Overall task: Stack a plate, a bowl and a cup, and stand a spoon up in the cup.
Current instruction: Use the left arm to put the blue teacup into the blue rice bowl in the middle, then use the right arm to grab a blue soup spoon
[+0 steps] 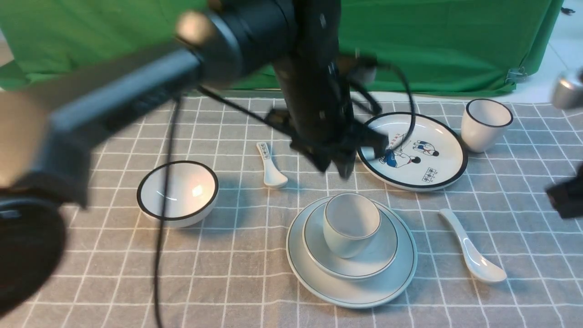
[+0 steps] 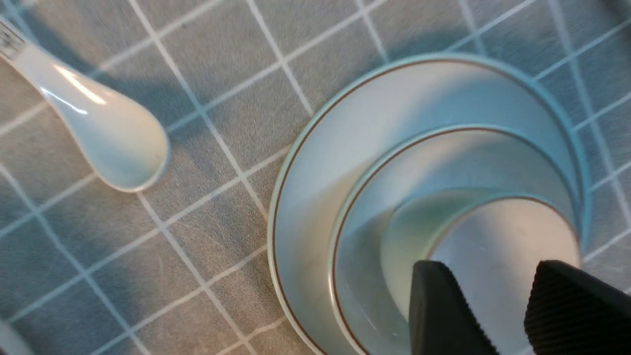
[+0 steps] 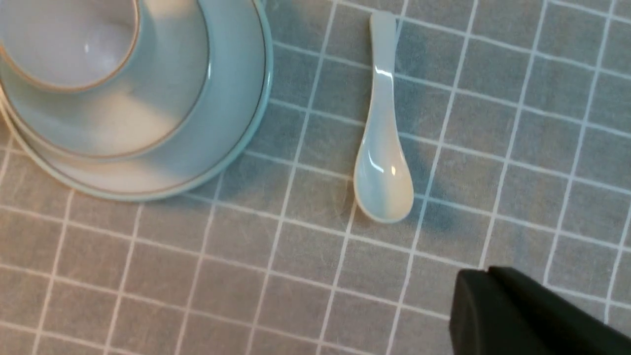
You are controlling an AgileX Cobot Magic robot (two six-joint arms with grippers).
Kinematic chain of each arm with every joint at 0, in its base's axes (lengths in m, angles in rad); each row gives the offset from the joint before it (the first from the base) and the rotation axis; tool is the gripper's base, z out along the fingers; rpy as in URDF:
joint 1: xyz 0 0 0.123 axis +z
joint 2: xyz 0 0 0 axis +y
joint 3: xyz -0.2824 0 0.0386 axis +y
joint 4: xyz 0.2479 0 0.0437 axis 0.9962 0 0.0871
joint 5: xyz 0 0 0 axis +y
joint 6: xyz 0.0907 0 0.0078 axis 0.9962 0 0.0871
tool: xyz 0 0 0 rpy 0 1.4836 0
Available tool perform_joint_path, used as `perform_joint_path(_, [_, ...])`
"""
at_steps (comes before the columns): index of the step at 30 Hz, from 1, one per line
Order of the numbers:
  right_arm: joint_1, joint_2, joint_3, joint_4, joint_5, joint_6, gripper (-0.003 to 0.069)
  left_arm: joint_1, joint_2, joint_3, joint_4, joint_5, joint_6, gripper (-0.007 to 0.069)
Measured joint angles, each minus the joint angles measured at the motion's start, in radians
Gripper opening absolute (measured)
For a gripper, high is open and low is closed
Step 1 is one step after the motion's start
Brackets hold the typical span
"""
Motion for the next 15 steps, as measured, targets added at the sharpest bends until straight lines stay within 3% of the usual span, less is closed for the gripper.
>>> perform_joint_path(4, [0.0, 0.159, -0.087, 0.001, 0.003, -0.001, 0.0084, 0.001, -0.103, 0.003, 0.027, 0.001, 0.004, 0.0166])
perform_joint_path(6, [0.0, 0.275, -0.135, 0.0, -0.01, -0.002, 0.0196, 0.001, -0.185, 0.048, 0.053, 0.001, 0.003, 0.0055])
perform_joint_path(8, [0.0, 0.366, -0.171, 0.0, -0.029, -0.002, 0.0297, 0.001, -0.257, 0.117, 0.083, 0.001, -0.012, 0.002])
perform_joint_path(11, [0.0, 0.461, -0.217, 0.0, -0.043, -0.002, 0.0362, 0.001, -0.336, 0.216, 0.147, 0.001, -0.042, 0.0008])
perform_joint_path(15, [0.0, 0.599, -0.286, 0.0, -0.077, -0.003, 0.0384, 0.001, -0.451, 0.376, 0.233, -0.002, -0.091, 0.0008])
